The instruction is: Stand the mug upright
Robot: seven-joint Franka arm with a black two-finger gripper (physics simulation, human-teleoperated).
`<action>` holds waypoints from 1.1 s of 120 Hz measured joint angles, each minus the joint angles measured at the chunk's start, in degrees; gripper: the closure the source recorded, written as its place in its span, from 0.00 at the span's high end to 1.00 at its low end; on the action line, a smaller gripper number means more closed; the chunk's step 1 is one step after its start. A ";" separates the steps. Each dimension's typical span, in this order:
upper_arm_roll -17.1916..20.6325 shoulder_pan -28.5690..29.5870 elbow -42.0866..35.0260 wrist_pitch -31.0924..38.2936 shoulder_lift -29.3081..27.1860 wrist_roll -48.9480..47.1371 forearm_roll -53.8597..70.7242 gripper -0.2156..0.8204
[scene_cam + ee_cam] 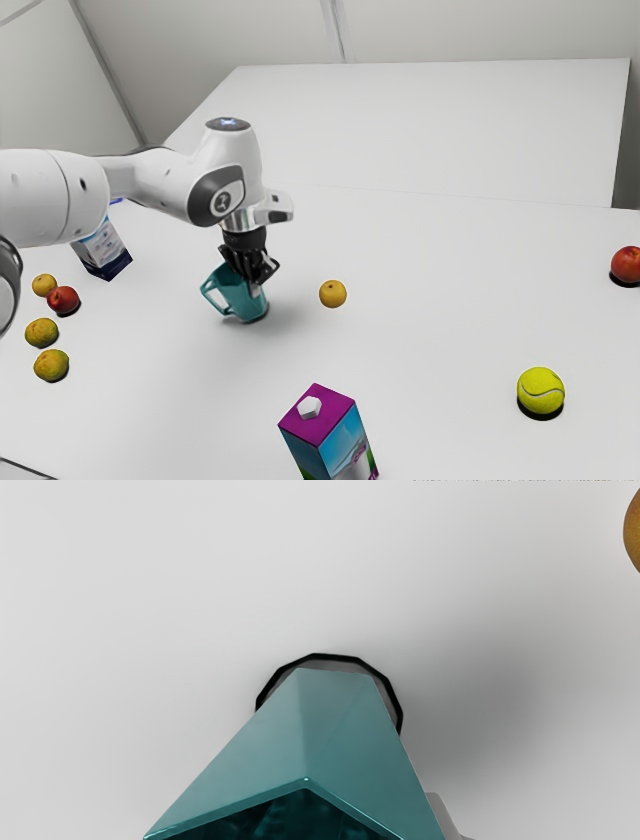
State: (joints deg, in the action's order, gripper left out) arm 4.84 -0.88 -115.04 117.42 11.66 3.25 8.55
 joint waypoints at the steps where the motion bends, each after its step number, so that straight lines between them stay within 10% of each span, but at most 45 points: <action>1: 0.00 0.00 0.01 0.02 0.02 -0.01 0.00 0.03; 49: 0.20 0.00 0.14 0.14 -3.18 0.12 -1.72 0.64; 132: -0.11 -1.72 12.31 -4.88 -11.13 0.47 -1.77 0.79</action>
State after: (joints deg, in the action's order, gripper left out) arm 4.73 -2.60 -102.73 112.54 0.53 3.72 6.78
